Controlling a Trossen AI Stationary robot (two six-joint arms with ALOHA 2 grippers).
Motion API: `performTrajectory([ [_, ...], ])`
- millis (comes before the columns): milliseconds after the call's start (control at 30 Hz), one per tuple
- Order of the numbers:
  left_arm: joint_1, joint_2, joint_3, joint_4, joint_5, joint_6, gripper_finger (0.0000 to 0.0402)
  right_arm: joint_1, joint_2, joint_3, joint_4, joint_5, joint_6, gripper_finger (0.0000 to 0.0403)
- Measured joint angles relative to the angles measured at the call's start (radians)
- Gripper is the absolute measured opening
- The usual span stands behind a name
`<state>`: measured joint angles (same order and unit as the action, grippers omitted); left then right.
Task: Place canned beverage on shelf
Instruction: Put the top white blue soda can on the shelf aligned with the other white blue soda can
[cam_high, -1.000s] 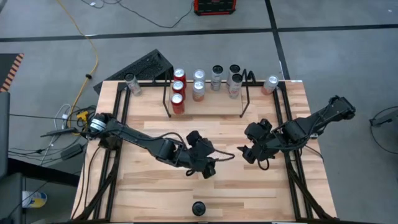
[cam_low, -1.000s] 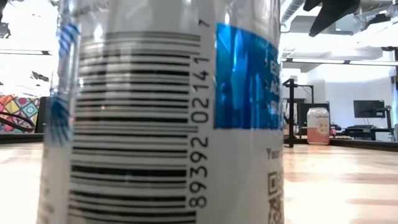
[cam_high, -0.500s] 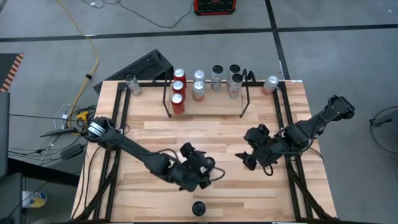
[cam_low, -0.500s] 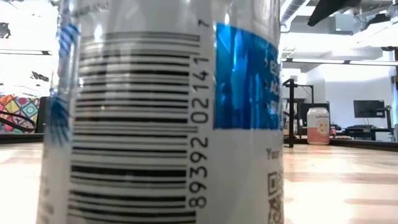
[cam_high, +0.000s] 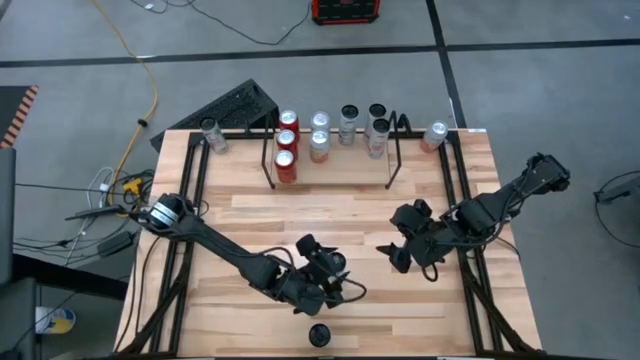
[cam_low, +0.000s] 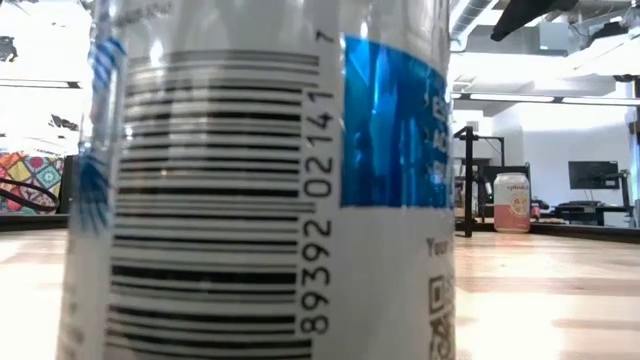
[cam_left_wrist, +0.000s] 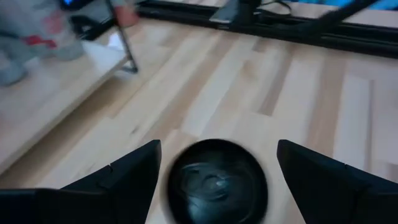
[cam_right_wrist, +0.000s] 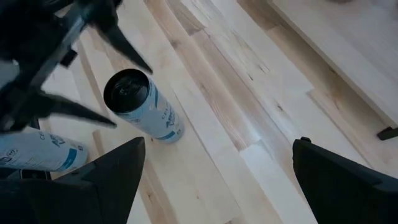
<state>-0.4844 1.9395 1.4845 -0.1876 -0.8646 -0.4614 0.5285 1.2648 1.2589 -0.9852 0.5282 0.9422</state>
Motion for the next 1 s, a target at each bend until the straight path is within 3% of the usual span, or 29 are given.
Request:
performTrajectory([
  [200, -0.011, -0.006, 0.004, 0.071, -0.023, 0.101, 0.0307, 0.0, 0.0, 0.0, 0.001, -0.002, -0.004, 0.0384],
  [433, 0.005, 0.01, 0.002, 0.004, -0.01, 0.045, 0.0307, 0.0, 0.0, 0.0, 0.0, -0.003, -0.005, 0.0384],
  [800, 0.031, 0.058, 0.002, 0.002, 0.121, 0.013, 0.0307, 0.0, 0.0, 0.0, -0.001, -0.003, -0.009, 0.0384],
  [1000, 0.033, 0.058, 0.002, -0.006, 0.127, 0.054, 0.0269, -0.001, 0.0, 0.0, -0.001, -0.003, -0.009, 0.0384],
])
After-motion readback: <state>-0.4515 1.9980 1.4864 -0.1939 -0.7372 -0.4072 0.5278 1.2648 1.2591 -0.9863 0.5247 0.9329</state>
